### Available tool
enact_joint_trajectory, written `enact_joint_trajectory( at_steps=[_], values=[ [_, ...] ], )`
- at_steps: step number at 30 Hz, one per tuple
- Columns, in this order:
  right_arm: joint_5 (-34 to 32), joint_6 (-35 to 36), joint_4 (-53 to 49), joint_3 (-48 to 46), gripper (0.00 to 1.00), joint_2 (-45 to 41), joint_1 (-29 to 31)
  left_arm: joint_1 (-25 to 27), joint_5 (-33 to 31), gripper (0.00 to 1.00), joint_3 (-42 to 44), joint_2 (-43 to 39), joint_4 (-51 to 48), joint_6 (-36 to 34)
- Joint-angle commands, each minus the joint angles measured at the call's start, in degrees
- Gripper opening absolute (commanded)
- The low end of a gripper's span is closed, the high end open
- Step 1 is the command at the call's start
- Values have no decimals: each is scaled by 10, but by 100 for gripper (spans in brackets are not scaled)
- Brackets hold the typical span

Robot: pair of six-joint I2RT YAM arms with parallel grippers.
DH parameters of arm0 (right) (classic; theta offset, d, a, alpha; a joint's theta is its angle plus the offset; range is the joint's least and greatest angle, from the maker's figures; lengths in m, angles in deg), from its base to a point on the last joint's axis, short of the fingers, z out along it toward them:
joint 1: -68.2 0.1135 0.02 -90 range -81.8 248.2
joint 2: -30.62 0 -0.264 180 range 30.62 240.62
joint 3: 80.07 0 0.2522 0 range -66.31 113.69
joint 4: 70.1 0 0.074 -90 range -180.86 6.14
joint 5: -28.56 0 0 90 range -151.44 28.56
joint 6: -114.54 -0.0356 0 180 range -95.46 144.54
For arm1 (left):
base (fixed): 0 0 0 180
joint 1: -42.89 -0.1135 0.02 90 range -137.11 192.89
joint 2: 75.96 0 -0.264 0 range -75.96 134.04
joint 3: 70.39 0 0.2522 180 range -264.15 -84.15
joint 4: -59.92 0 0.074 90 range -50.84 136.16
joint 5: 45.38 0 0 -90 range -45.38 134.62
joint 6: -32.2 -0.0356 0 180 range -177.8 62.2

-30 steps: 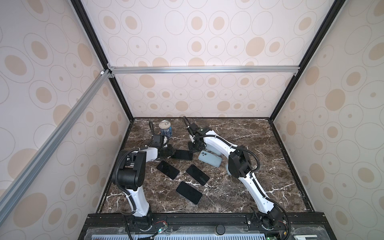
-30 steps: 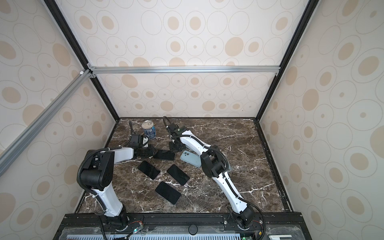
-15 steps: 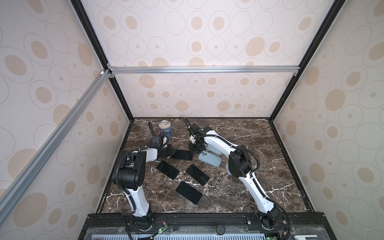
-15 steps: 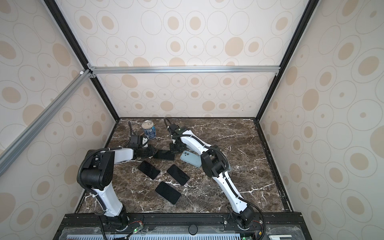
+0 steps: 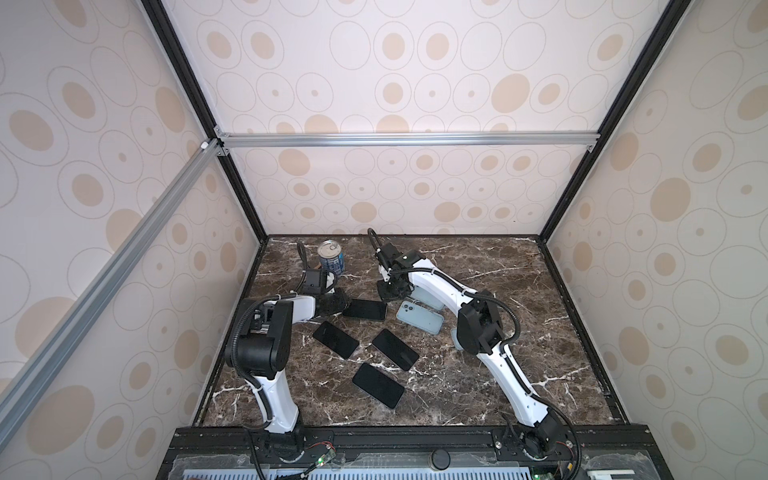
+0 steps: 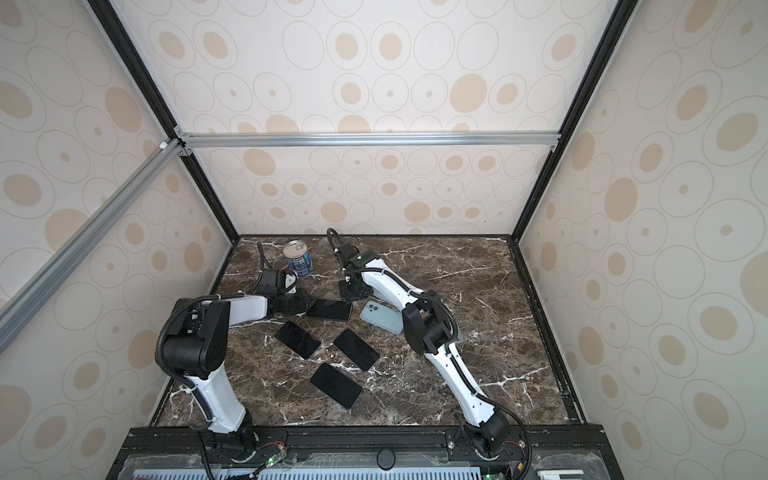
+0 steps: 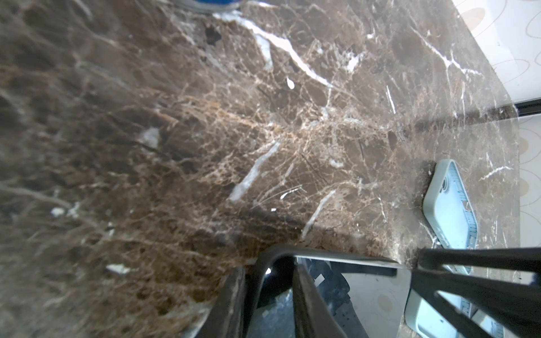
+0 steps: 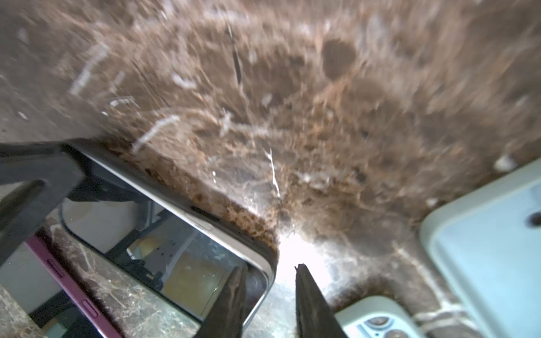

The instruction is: Put the phone into the phone case

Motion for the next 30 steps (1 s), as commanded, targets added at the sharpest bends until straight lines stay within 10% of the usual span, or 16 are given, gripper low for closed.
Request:
enact_joint_trajectory(
  at_steps=[1,14,30],
  values=[
    [11,13,-11,26,34,40,-4,2,-5,30,5,34,-57,-15],
    [129,18,-21,-64,26,-8,3,2,10,30,14,5,-52,2],
    [101,0,-24,-101,19,-59,16,2,11,31,43,-19,-43,1]
  ],
)
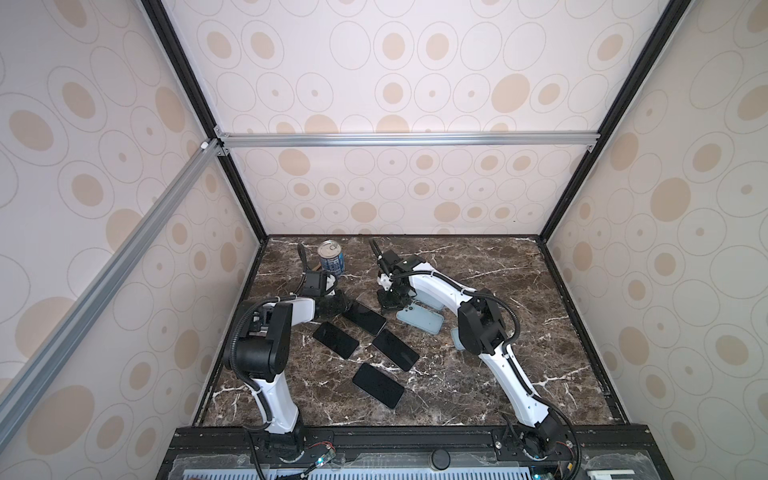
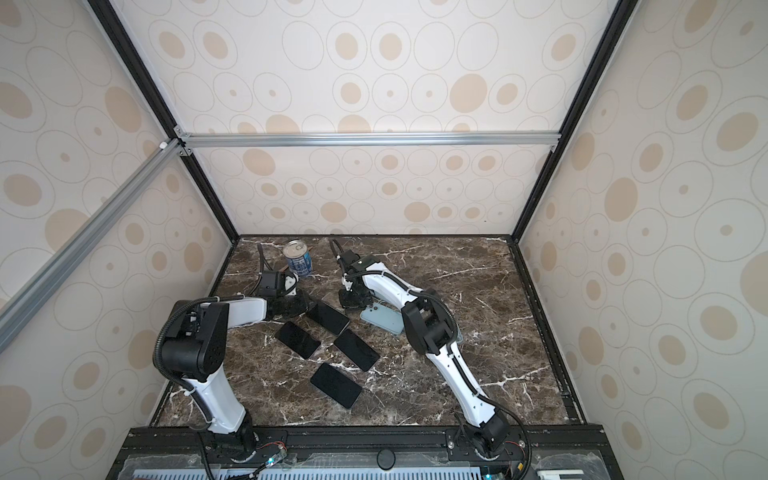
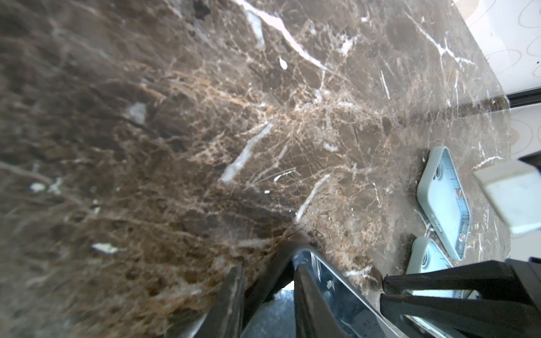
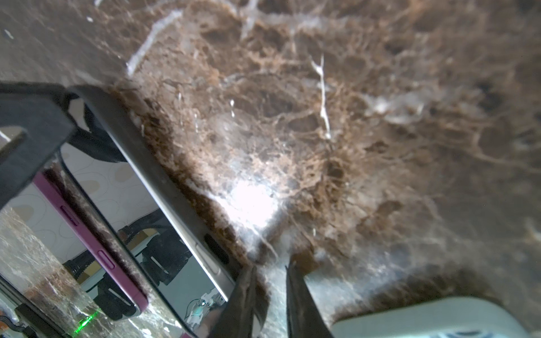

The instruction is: Put the phone into the phone case

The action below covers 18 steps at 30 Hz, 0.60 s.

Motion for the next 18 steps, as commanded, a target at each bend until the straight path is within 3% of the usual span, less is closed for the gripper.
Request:
enact_joint_trajectory(
  at_steps=[1,18],
  values=[
    [2,-2,-25,-12,17,-38,12,2,-5,30,20,1,-43,2],
    [-6,-11,-32,-60,14,-66,31,2,-3,31,35,-11,-43,4]
  ],
)
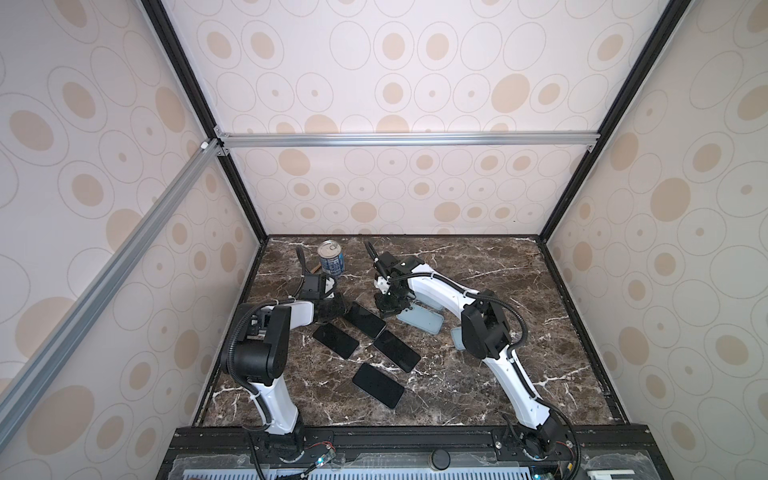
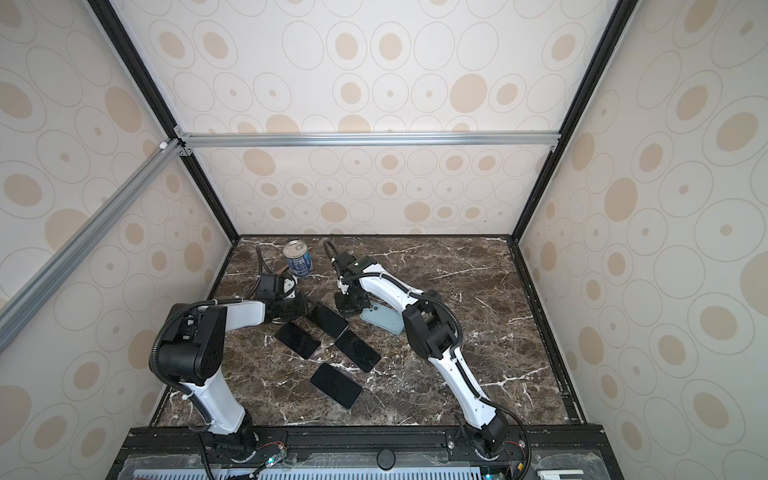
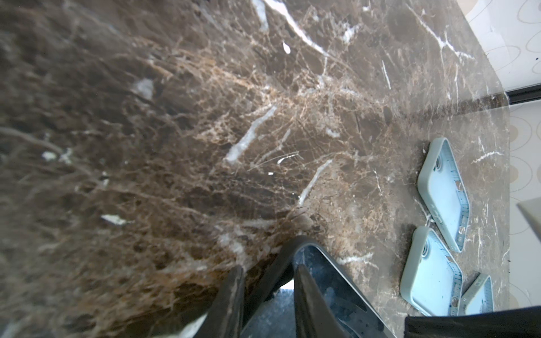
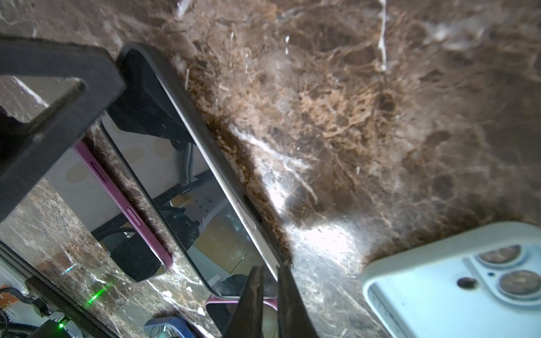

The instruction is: Put the phone into the phone case

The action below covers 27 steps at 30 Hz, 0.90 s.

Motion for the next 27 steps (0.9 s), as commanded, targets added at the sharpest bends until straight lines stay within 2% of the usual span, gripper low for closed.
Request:
enact_joint_trajectory(
  at_steps=[1,13,21,27],
  values=[
    [-4,-5,-25,-22,14,-21,8,3,-5,31,13,5,-49,2],
    [-9,-6,3,-94,7,-9,14,3,-4,31,17,2,-47,2],
    [-63,-6,-9,-102,8,32,30,2,-3,31,19,1,-43,4],
    [-79,-24,7,-122,8,56,36,3,-2,31,21,2,-42,6]
  ],
)
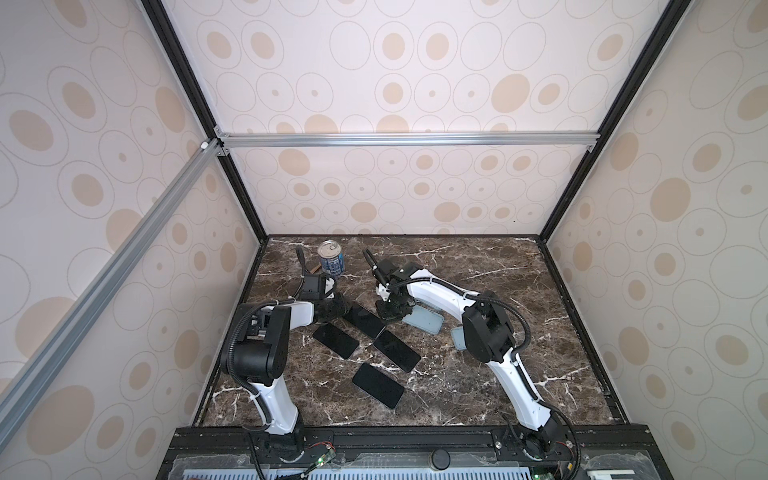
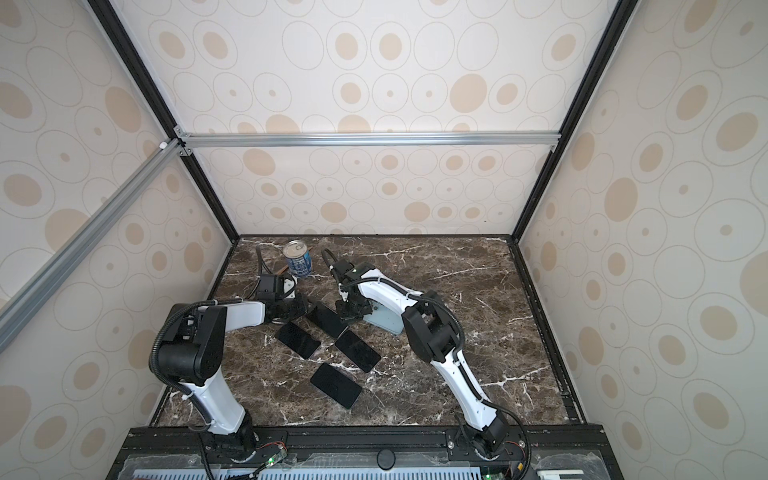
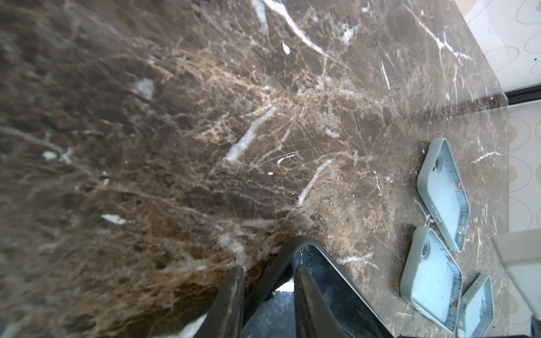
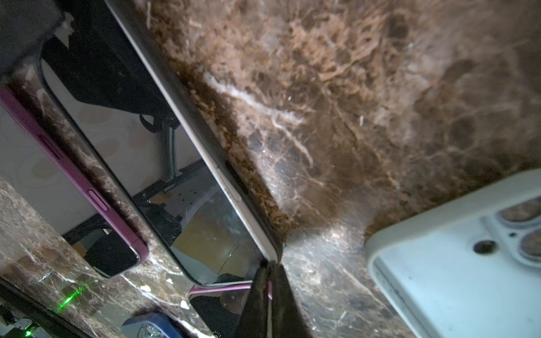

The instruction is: Put the phone into the phone case

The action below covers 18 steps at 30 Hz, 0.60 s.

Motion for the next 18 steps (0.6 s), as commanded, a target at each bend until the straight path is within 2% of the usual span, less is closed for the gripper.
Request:
enact_joint_trajectory(
  at_steps=[1,11,18],
  values=[
    [-38,-15,-11,-51,7,86,18,3,-2,31,19,3,-47,5],
    [-33,-27,-5,-52,7,94,22,3,-4,31,16,6,-49,3],
    [-160,28,-85,66,11,111,46,3,-7,30,11,-7,-45,4]
  ],
)
